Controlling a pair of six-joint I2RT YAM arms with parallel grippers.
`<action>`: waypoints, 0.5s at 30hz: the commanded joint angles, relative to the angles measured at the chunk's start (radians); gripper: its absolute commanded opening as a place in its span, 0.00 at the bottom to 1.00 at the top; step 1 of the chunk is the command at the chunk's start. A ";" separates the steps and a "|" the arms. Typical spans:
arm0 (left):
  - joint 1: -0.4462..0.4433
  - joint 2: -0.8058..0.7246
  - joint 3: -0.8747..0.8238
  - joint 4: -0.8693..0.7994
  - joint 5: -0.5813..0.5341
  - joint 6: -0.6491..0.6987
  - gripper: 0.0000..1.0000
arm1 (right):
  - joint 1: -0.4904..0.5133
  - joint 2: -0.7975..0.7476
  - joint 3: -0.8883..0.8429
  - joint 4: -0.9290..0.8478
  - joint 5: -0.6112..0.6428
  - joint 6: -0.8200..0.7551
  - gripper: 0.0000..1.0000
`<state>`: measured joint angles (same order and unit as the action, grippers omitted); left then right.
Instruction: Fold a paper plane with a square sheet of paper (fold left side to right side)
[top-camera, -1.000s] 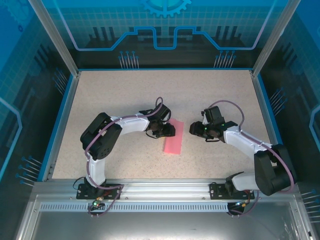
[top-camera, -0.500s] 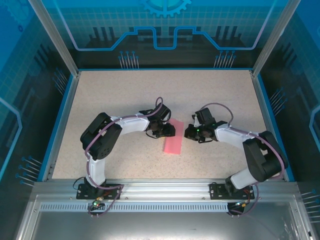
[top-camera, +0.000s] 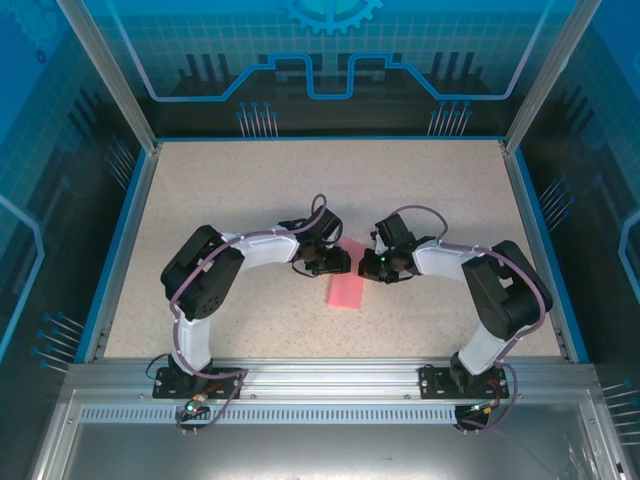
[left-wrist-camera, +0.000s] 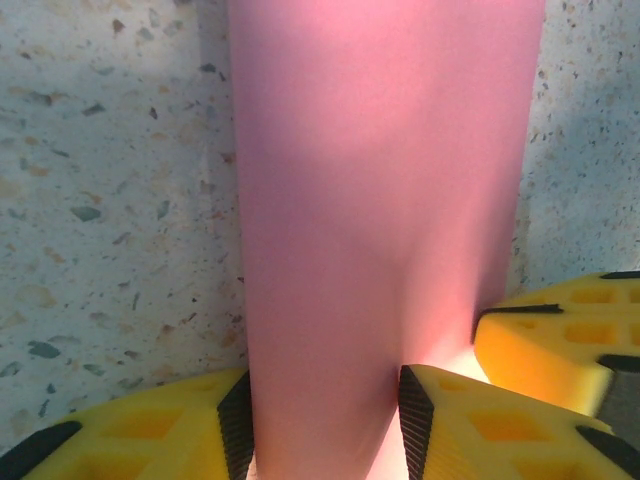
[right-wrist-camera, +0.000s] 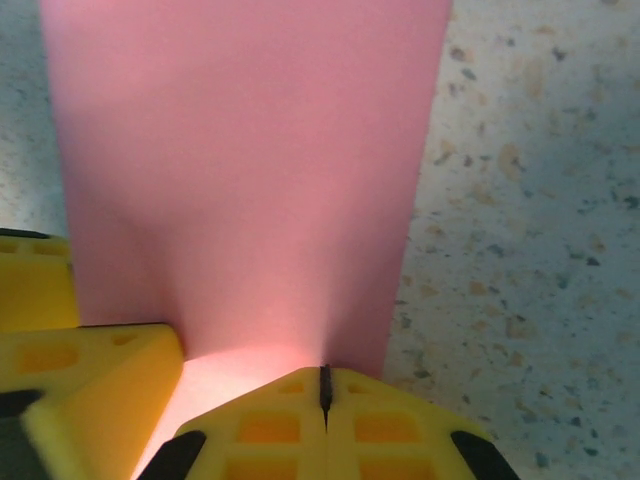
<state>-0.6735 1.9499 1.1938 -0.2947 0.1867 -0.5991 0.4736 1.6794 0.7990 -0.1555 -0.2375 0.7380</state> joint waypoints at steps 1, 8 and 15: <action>-0.029 0.090 -0.030 -0.042 -0.019 0.013 0.46 | 0.015 0.028 0.025 -0.064 0.025 0.009 0.05; -0.023 0.023 -0.018 -0.065 -0.040 0.029 0.51 | 0.017 0.061 0.026 -0.138 0.069 0.008 0.04; 0.023 -0.118 -0.020 -0.089 -0.035 0.054 0.59 | 0.020 0.085 0.029 -0.147 0.067 0.006 0.04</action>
<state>-0.6739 1.9091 1.1877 -0.3191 0.1757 -0.5728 0.4782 1.7042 0.8429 -0.2146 -0.2207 0.7410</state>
